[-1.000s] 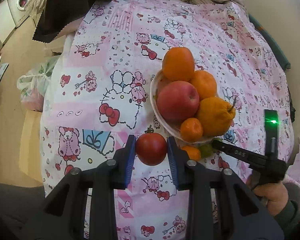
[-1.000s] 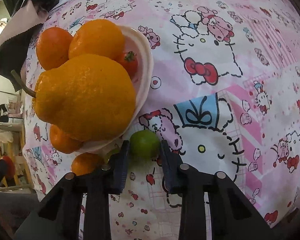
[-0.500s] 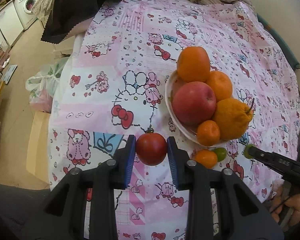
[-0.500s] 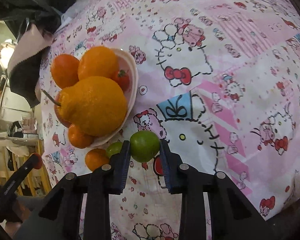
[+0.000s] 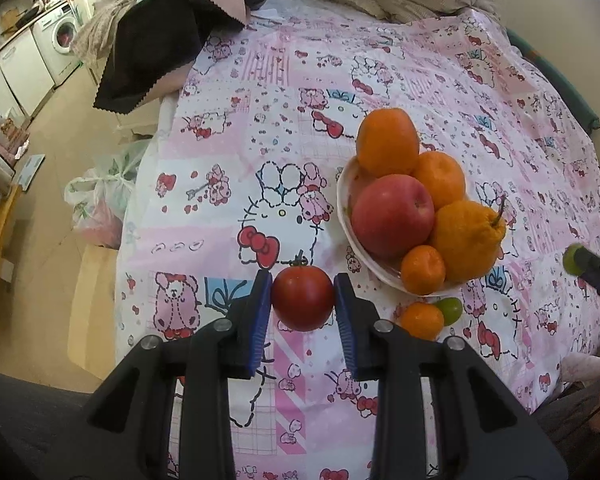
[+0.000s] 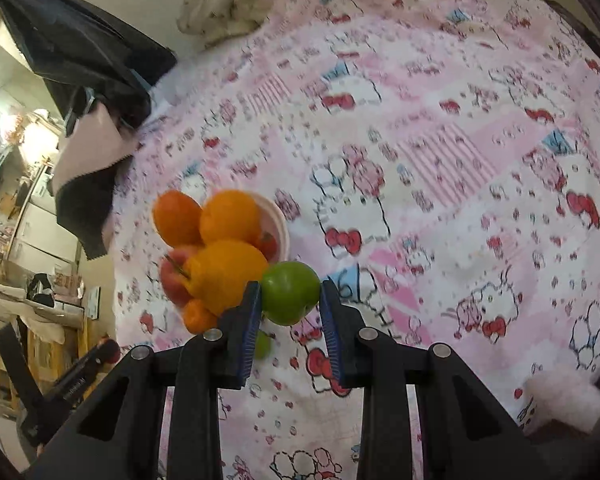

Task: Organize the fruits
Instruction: 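Carry the tomato with the left gripper onto the plate while the right gripper carries the lime there, then open both grippers to release the tomato and lime on the plate, then grasp the last mandarin on the quilt with the left gripper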

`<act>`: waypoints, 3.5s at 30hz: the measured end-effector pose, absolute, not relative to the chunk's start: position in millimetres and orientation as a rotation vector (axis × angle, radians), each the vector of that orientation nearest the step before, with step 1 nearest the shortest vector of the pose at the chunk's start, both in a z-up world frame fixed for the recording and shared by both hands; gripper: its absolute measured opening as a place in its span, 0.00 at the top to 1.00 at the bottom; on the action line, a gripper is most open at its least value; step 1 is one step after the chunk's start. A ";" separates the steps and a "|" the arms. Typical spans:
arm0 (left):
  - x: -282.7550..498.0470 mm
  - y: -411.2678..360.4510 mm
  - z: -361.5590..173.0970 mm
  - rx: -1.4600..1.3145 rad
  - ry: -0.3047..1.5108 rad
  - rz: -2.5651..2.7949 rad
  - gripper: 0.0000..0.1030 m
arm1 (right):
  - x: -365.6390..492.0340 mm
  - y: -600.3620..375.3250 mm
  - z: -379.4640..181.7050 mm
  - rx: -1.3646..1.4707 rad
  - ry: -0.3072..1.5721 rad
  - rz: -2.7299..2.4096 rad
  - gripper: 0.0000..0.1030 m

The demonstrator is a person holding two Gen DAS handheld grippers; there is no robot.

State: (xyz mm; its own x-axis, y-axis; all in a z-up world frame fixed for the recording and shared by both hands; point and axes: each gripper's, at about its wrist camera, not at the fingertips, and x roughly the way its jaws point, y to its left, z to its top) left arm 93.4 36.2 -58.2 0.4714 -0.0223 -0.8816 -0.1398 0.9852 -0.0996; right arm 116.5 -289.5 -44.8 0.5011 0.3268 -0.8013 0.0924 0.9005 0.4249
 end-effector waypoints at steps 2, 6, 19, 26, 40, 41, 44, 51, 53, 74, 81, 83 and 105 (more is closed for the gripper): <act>93.7 39.4 -52.0 -0.188 1.069 0.067 0.73 | 121.1 -289.2 -39.0 0.434 1.032 0.157 0.70; 99.4 45.4 -36.9 -0.215 1.042 0.071 0.73 | 133.8 -286.5 -33.0 0.435 1.018 0.184 0.70; 155.3 32.1 -8.7 -0.185 1.014 -0.008 0.73 | 183.9 -261.4 -9.6 0.417 0.984 0.319 0.70; 187.7 16.7 -27.6 -0.145 1.041 -0.056 0.73 | 219.6 -228.4 -33.6 0.358 1.080 0.410 0.70; 198.2 15.7 -53.2 -0.152 1.077 -0.065 0.73 | 255.4 -161.5 -105.5 0.182 1.258 0.467 0.70; 198.7 15.2 -52.9 -0.156 1.077 -0.068 0.73 | 255.8 -162.3 -107.9 0.192 1.265 0.470 0.70; 201.4 14.1 -50.8 -0.161 1.068 -0.073 0.73 | 256.4 -166.8 -110.4 0.234 1.283 0.478 0.68; 203.4 14.0 -55.3 -0.175 1.084 -0.066 0.73 | 249.9 -180.4 -105.1 0.317 1.303 0.476 0.67; 204.9 12.7 -55.5 -0.184 1.091 -0.080 0.73 | 246.7 -188.8 -98.3 0.347 1.289 0.468 0.58; 259.1 -46.8 -86.3 -0.315 1.269 -0.029 0.73 | 197.1 -272.9 -45.3 0.543 1.149 0.369 0.37; 252.5 -52.5 -81.9 -0.277 1.255 -0.047 0.39 | 196.3 -270.9 -40.3 0.547 1.140 0.388 0.37; 251.1 -52.0 -79.7 -0.280 1.254 -0.046 0.38 | 195.7 -271.5 -40.6 0.545 1.139 0.383 0.37; 168.3 -7.3 -37.0 -0.192 1.132 -0.049 0.28 | 157.5 -274.9 -44.4 0.541 1.103 0.314 0.19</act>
State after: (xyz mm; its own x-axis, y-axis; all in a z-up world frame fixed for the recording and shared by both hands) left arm 168.3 -7.3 -37.0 0.4253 -0.1357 -0.8948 -0.0587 0.9825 -0.1769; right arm 157.5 -274.9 -44.4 0.4263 0.4966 -0.7561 0.0243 0.8293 0.5583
